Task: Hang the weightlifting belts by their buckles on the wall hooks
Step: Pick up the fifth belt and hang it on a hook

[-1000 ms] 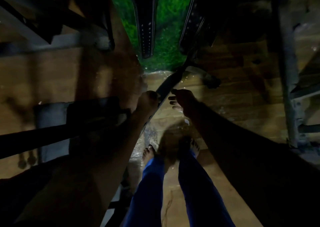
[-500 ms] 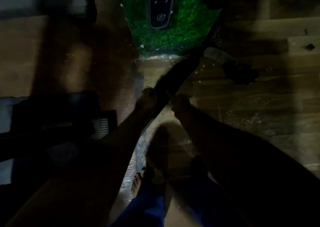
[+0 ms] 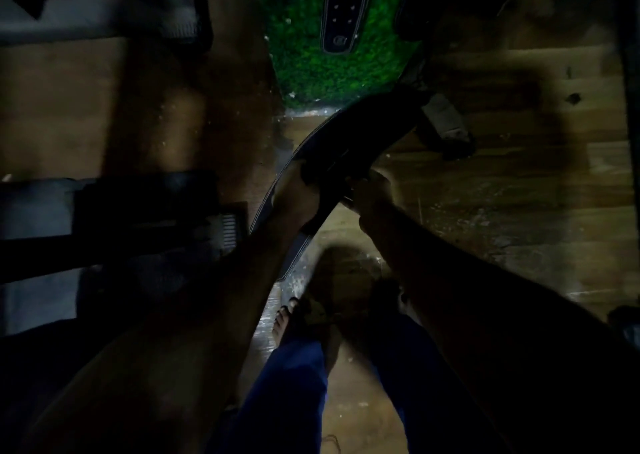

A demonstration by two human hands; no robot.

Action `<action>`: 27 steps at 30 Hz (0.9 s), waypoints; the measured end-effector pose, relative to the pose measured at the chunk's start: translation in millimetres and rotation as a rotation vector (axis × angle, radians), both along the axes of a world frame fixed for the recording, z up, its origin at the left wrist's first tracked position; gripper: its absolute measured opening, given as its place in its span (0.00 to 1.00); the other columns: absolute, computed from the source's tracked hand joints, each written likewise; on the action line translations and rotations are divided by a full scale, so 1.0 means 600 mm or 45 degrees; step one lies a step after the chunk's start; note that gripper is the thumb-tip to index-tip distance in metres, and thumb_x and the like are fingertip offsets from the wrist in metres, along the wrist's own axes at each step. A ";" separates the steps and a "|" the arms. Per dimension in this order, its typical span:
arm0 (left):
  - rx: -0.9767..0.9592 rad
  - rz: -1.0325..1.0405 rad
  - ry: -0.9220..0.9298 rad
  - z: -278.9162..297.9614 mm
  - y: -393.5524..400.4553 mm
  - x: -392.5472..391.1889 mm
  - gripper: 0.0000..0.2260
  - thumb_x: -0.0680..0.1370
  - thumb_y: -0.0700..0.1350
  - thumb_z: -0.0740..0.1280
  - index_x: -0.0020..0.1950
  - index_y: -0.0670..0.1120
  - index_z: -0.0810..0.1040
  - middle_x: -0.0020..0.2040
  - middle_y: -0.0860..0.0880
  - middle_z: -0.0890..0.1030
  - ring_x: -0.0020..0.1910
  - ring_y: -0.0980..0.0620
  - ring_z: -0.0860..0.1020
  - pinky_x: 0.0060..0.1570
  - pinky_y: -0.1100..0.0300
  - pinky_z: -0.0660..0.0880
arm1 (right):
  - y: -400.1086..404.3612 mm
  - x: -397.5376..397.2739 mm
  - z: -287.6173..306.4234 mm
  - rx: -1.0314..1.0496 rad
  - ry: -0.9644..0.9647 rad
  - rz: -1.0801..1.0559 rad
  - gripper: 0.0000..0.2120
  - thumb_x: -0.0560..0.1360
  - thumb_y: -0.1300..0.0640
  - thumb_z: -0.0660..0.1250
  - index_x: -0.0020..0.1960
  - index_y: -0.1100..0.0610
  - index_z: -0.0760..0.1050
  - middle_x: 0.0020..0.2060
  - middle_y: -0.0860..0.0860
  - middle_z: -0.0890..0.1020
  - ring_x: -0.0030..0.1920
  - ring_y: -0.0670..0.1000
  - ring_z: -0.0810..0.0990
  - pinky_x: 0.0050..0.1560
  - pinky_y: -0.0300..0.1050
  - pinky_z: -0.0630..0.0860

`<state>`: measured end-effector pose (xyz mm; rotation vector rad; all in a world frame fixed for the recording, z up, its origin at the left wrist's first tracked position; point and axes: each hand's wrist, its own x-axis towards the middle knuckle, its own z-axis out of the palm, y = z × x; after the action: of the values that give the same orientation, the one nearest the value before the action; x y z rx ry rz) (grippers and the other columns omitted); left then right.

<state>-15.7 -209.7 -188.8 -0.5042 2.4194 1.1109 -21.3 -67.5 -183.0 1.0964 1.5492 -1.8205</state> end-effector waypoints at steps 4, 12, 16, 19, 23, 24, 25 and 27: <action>-0.079 -0.033 0.052 0.163 0.004 -0.008 0.23 0.80 0.50 0.66 0.73 0.42 0.68 0.69 0.40 0.75 0.68 0.41 0.74 0.64 0.55 0.69 | 0.010 0.023 0.183 -0.019 0.044 -0.033 0.16 0.79 0.64 0.62 0.66 0.63 0.74 0.52 0.56 0.82 0.52 0.58 0.82 0.46 0.47 0.80; -0.165 -0.065 0.163 0.483 0.032 0.012 0.25 0.79 0.57 0.65 0.68 0.41 0.70 0.64 0.37 0.77 0.64 0.36 0.76 0.57 0.47 0.74 | 0.065 0.068 0.492 0.135 0.054 -0.015 0.12 0.80 0.58 0.64 0.61 0.60 0.77 0.55 0.58 0.83 0.50 0.54 0.84 0.37 0.42 0.79; 0.096 0.158 0.093 0.606 0.051 0.007 0.22 0.78 0.57 0.68 0.63 0.41 0.77 0.56 0.42 0.82 0.55 0.41 0.80 0.49 0.55 0.75 | 0.082 0.111 0.608 0.195 0.081 0.013 0.12 0.80 0.55 0.66 0.55 0.64 0.77 0.42 0.55 0.82 0.37 0.50 0.80 0.29 0.38 0.75; 0.317 0.333 0.004 0.678 0.062 0.007 0.20 0.76 0.52 0.73 0.62 0.40 0.80 0.59 0.41 0.83 0.56 0.41 0.81 0.56 0.51 0.79 | 0.107 0.140 0.665 0.122 0.132 0.155 0.09 0.81 0.56 0.65 0.52 0.62 0.78 0.42 0.55 0.81 0.35 0.49 0.79 0.27 0.38 0.74; 0.318 0.463 0.063 0.774 0.078 0.046 0.28 0.70 0.58 0.77 0.55 0.35 0.81 0.53 0.38 0.84 0.52 0.40 0.84 0.54 0.45 0.81 | 0.140 0.159 0.772 -0.044 0.125 0.316 0.11 0.82 0.50 0.62 0.43 0.53 0.75 0.39 0.52 0.77 0.35 0.47 0.79 0.30 0.36 0.76; 0.295 0.482 0.105 0.797 0.084 0.058 0.32 0.67 0.62 0.76 0.53 0.35 0.81 0.52 0.39 0.85 0.50 0.40 0.84 0.53 0.44 0.82 | 0.148 0.163 0.804 -0.073 0.165 0.350 0.10 0.81 0.47 0.63 0.48 0.52 0.77 0.44 0.51 0.80 0.41 0.48 0.81 0.39 0.39 0.79; 0.294 0.491 0.154 0.817 0.089 0.067 0.35 0.64 0.67 0.75 0.52 0.36 0.81 0.50 0.40 0.85 0.49 0.41 0.84 0.52 0.44 0.82 | 0.155 0.166 0.835 -0.050 0.237 0.386 0.12 0.80 0.44 0.64 0.55 0.51 0.78 0.49 0.49 0.81 0.49 0.50 0.81 0.49 0.44 0.79; 0.357 0.508 0.254 0.872 0.107 0.090 0.35 0.61 0.69 0.72 0.49 0.39 0.82 0.48 0.42 0.86 0.47 0.42 0.85 0.51 0.45 0.82 | 0.169 0.169 0.896 0.053 0.363 0.353 0.24 0.75 0.39 0.69 0.66 0.51 0.76 0.59 0.47 0.80 0.59 0.51 0.78 0.59 0.50 0.75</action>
<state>38.1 -145.4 334.5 -0.8389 2.3268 1.7110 80.4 34.1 354.5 0.6177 1.8060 -1.8144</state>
